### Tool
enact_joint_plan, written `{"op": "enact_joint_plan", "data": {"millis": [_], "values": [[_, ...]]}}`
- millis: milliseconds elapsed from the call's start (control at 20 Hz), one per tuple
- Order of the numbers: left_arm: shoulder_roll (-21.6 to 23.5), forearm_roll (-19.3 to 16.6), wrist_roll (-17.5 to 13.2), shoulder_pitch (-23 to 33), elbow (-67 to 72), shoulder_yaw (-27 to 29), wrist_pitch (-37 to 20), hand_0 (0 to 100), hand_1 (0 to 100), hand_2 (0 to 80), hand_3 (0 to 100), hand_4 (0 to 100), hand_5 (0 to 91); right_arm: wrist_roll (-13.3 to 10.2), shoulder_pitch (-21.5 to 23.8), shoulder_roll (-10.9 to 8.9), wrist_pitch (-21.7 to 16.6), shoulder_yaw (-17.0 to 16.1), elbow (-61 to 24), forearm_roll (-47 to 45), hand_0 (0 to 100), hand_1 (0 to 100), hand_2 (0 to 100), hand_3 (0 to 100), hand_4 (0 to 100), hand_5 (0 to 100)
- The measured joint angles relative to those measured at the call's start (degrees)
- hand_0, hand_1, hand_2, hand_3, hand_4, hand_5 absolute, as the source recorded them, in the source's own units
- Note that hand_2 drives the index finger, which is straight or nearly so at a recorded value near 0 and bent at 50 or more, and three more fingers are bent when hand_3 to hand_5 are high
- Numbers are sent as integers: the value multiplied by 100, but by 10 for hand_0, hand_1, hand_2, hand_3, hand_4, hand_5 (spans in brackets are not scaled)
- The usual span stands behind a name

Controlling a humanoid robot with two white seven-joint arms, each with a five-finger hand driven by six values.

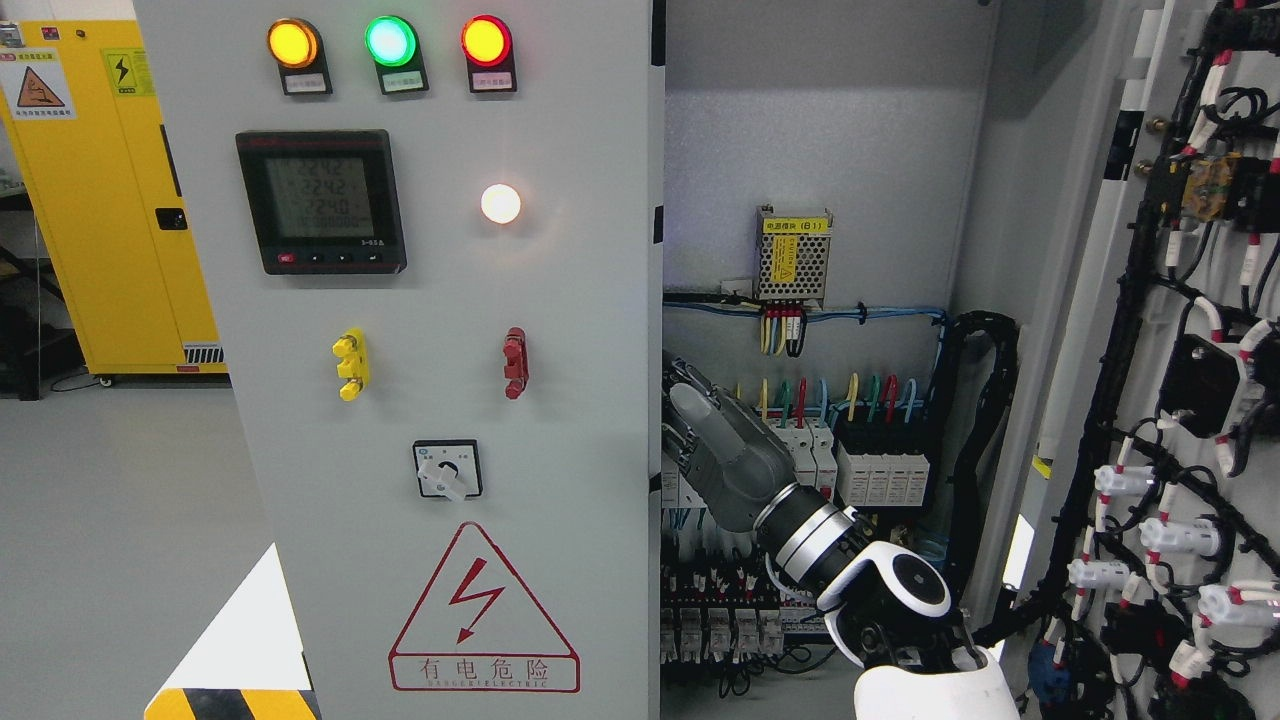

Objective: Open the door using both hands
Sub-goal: 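Hook the right hand fingers behind the lamp-panel door's inner edge, then swing the lamp-panel door outward with the right hand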

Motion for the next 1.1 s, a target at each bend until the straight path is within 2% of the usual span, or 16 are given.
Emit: {"op": "enact_joint_plan", "data": {"millis": [350, 901, 1101], "values": [[-4, 0, 15, 1, 0, 5, 0, 120, 556, 0, 0, 0, 0, 358, -88, -4, -1, -37, 109, -5, 0, 500, 40, 0, 0, 0], [17, 0, 22, -12, 0, 6, -1, 120, 556, 0, 0, 0, 0, 455, -194, -8, -1, -71, 235, -108, 0, 500, 40, 0, 0, 0], [20, 0, 22, -11, 0, 7, -1, 120, 556, 0, 0, 0, 0, 723, -219, -10, -1, -81, 261, -157, 0, 500, 40, 0, 0, 0]]}}
